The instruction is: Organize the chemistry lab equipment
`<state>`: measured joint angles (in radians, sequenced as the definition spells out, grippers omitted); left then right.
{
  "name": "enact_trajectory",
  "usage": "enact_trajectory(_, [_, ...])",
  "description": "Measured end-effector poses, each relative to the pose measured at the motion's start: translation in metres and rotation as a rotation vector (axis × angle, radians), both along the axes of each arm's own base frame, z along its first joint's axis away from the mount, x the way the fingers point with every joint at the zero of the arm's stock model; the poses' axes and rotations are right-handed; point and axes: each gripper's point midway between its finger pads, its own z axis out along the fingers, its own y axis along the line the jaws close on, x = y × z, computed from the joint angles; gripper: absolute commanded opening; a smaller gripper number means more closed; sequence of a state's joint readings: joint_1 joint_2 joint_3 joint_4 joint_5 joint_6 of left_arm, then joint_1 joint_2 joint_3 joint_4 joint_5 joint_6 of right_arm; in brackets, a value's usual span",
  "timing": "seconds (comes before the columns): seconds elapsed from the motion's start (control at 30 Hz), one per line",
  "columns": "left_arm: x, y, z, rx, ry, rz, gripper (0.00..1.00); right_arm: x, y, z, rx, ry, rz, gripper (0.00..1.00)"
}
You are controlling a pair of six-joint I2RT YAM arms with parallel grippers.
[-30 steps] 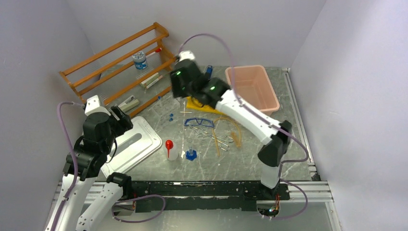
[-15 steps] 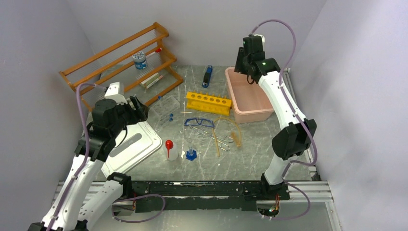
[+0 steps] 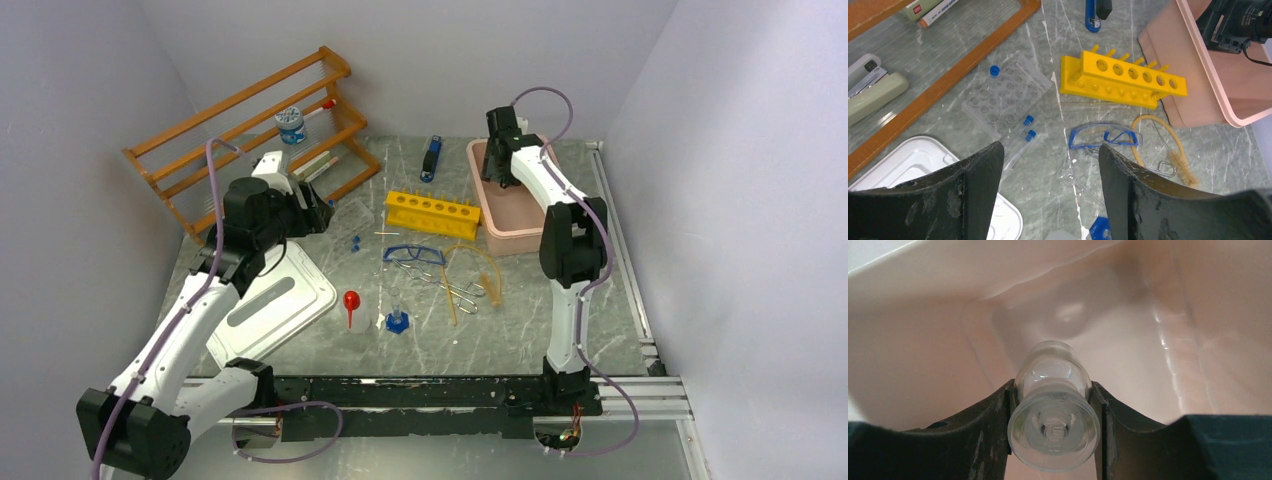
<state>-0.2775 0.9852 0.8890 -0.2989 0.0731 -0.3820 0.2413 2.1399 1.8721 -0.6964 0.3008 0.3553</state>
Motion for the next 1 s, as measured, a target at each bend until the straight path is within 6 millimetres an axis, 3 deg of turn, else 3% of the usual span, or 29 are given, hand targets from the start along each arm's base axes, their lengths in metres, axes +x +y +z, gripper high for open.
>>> enact_trajectory(0.17, [0.012,-0.004,0.000,0.002,-0.009,-0.008,0.73,0.011,-0.007,-0.011,0.018,0.014,0.035,0.32])
enact_trajectory(0.53, [0.029,-0.011,0.012,-0.006,-0.031,-0.019,0.73,0.020,0.004,-0.039,0.016,0.061,0.265,0.35])
enact_trajectory(1.0, [0.044,-0.015,0.022,-0.013,-0.054,-0.020,0.71,0.030,0.000,-0.048,-0.025,0.051,0.461,0.42])
